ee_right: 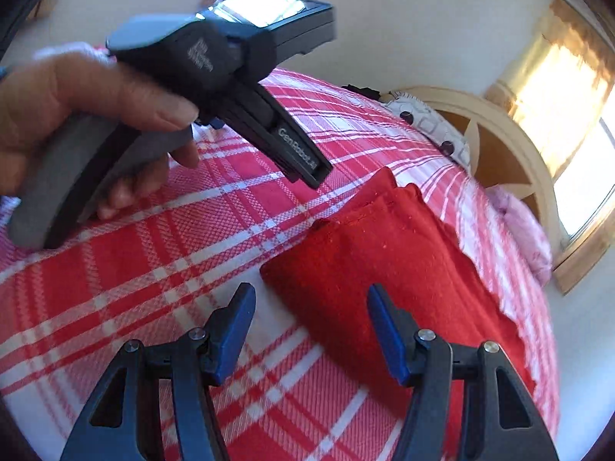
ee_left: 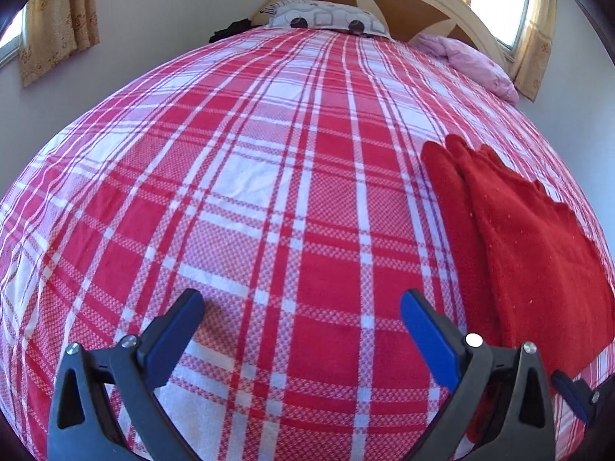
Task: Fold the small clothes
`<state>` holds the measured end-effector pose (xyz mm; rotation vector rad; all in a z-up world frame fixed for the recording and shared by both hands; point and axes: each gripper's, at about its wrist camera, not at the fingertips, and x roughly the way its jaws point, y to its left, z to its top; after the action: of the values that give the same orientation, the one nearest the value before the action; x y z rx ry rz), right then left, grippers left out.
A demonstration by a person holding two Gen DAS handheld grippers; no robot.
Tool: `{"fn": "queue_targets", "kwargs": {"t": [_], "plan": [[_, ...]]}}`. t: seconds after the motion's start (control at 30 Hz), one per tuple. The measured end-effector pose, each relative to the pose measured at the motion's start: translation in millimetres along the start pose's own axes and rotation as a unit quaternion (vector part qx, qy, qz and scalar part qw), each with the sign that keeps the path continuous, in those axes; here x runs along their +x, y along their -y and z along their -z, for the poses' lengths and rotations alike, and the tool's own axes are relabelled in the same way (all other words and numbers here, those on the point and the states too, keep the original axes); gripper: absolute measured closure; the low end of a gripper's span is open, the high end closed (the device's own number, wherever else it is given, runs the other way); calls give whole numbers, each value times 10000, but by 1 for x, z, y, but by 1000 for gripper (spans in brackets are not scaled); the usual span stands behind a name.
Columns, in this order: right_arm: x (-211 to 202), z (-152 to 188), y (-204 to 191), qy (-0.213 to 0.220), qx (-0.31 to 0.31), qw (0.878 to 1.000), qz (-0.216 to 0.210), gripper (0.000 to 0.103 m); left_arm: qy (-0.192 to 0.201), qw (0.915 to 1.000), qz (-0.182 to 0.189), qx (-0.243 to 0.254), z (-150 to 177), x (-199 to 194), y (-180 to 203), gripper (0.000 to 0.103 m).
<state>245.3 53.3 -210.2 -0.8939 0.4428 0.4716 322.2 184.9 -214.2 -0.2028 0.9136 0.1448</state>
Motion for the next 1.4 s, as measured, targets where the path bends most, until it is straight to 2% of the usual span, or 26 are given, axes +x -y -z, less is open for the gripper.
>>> {"fn": "queue_targets", "kwargs": {"t": [0.13, 0.33, 0.43, 0.53, 0.6, 0.73, 0.8, 0.9, 0.97, 1.1, 1.2, 1.27, 1.33, 1.4], "plan": [[9, -6, -2, -99, -80, 9989, 440, 42, -12, 9999, 129, 43, -1, 0, -2, 0], [-1, -4, -11, -49, -121, 9988, 475, 43, 38, 9989, 432, -171, -4, -3, -10, 0], [-2, -2, -11, 23, -107, 9991, 401, 49, 85, 9956, 850, -397, -8, -7, -14, 0], [-5, 1, -24, 90, -391, 9983, 425, 68, 128, 9906, 1268, -492, -17, -6, -9, 1], [-7, 3, -30, 116, -484, 9976, 484, 71, 118, 9865, 1586, -400, -28, -3, 2, 8], [-5, 4, -20, 38, -231, 9986, 481, 71, -97, 9774, 2096, -235, -46, 11, 24, 10], [-5, 4, -19, 37, -183, 9988, 454, 71, -225, 9762, 2149, -175, -55, 21, 34, 18], [-6, 4, -23, 62, -259, 9983, 510, 76, -344, 9753, 2181, -89, -65, 35, 48, 24], [-6, 4, -26, 72, -299, 9979, 564, 79, -421, 9752, 2170, -37, -70, 42, 55, 25], [-8, 3, -27, 71, -234, 9984, 515, 80, -462, 9745, 2193, 67, -76, 49, 66, 34], [-7, 3, -24, 65, -175, 9987, 465, 82, -527, 9735, 2217, 196, -80, 54, 71, 49], [-7, 3, -23, 69, -154, 9988, 457, 82, -524, 9728, 2248, 209, -79, 54, 70, 54], [-7, 3, -23, 58, -143, 9987, 477, 82, -613, 9686, 2401, 195, -79, 55, 71, 74], [-4, 3, -18, 47, -135, 9987, 498, 82, -593, 9648, 2555, 166, -78, 51, 71, 86]]}}
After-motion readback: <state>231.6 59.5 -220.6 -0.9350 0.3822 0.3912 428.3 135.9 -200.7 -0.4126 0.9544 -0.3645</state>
